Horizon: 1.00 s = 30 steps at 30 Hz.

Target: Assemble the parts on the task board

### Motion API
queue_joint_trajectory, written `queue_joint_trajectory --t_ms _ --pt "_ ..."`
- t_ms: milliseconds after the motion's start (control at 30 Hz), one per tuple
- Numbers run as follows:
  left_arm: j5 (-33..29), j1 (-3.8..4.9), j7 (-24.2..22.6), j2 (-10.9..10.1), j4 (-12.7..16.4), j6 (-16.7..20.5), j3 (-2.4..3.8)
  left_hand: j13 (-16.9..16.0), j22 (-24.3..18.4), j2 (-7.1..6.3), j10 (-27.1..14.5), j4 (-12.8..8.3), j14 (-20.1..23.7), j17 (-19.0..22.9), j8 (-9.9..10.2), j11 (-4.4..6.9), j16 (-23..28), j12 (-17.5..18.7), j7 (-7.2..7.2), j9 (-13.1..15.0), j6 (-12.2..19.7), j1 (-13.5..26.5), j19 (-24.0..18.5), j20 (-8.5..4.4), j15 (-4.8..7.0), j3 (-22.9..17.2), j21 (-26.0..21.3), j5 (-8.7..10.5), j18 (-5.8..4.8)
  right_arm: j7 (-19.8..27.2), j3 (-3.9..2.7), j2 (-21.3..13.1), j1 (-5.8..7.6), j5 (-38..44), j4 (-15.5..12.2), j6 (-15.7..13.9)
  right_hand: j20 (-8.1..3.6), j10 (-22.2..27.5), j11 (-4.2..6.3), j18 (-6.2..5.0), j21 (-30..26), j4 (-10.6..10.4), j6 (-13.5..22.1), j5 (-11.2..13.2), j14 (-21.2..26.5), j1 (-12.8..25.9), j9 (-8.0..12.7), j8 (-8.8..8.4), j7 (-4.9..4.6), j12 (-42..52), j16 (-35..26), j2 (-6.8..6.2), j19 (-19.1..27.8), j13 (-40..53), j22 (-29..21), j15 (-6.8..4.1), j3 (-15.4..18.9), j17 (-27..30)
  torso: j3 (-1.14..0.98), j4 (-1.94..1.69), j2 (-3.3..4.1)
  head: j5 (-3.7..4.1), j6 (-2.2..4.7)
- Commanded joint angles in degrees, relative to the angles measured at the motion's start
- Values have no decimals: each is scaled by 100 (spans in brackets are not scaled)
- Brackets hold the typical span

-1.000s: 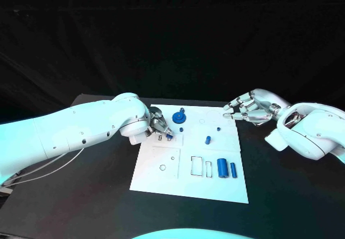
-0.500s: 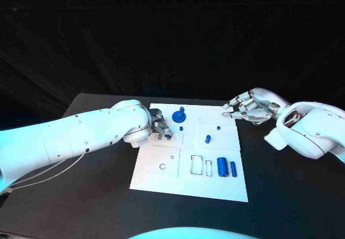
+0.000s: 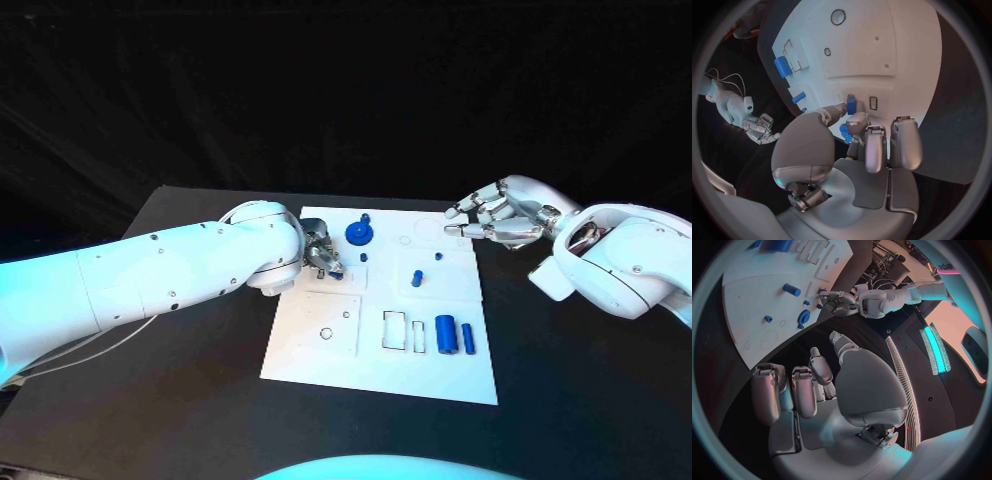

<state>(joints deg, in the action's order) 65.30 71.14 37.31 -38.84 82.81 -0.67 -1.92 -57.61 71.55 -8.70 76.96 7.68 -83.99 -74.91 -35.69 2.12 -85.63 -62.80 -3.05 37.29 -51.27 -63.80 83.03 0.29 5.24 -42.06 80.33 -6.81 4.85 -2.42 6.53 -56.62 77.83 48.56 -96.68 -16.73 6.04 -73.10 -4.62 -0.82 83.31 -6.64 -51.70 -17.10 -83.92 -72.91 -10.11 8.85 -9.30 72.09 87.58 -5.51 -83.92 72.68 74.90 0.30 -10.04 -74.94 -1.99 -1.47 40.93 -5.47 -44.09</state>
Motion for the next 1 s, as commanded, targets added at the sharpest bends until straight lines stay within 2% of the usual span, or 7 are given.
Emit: queue_joint_trajectory --t_ms 33,167,300,700,1000 --pt "283 -5 -21 4 20 -300 4 16 7 36 37 -843 -436 -958 -34 11 34 -5 89 512 -83 51 11 -33 35 -927 39 -185 -118 76 0 3 -5 30 -4 24 -34 13 38 -116 -22 -15 -41 -37 -509 13 8 34 18 -28 -12 49 -247 -9 857 -49 28 -1149 -3 2 -5 -20 -14" --pt "297 -6 -14 4 27 -360 5 31 13 32 35 -848 -436 -960 -42 13 33 1 90 517 -85 63 13 -33 36 -947 42 -207 -119 74 0 3 -7 33 -3 33 -34 13 38 -116 -22 -15 -41 -37 -509 13 8 34 18 -28 -12 49 -247 -9 857 -49 28 -1149 -8 4 -3 -52 -10" --pt "301 -6 -5 9 24 -366 6 96 19 30 18 -864 -437 -960 -64 17 33 42 93 529 -89 85 14 -35 39 -1008 44 -260 -120 72 0 2 -7 36 3 40 -34 13 38 -116 -22 -15 -41 -37 -509 13 8 34 18 -28 -12 49 -247 -9 857 -49 28 -1149 -4 -3 -4 -50 -4" --pt "32 -6 7 56 -8 -391 8 91 33 21 27 -871 -436 -960 -80 17 35 30 94 538 -92 107 18 -35 40 -1034 52 -280 -122 102 0 13 -13 59 -4 67 -35 15 38 -116 -24 -27 -44 -42 -511 26 10 40 19 -29 -7 46 -246 -11 855 -50 40 -1157 -7 6 -2 -44 13" --pt "-13 -5 15 161 -176 -500 7 63 42 7 48 -861 -436 -959 -94 16 36 -6 95 546 -92 149 21 -35 39 -1040 56 -274 -124 108 0 14 -15 64 -10 82 -35 17 38 -117 -27 -31 -45 -41 -511 30 10 41 18 -31 -8 47 -245 -14 853 -50 43 -1155 -9 4 -2 -40 -3"
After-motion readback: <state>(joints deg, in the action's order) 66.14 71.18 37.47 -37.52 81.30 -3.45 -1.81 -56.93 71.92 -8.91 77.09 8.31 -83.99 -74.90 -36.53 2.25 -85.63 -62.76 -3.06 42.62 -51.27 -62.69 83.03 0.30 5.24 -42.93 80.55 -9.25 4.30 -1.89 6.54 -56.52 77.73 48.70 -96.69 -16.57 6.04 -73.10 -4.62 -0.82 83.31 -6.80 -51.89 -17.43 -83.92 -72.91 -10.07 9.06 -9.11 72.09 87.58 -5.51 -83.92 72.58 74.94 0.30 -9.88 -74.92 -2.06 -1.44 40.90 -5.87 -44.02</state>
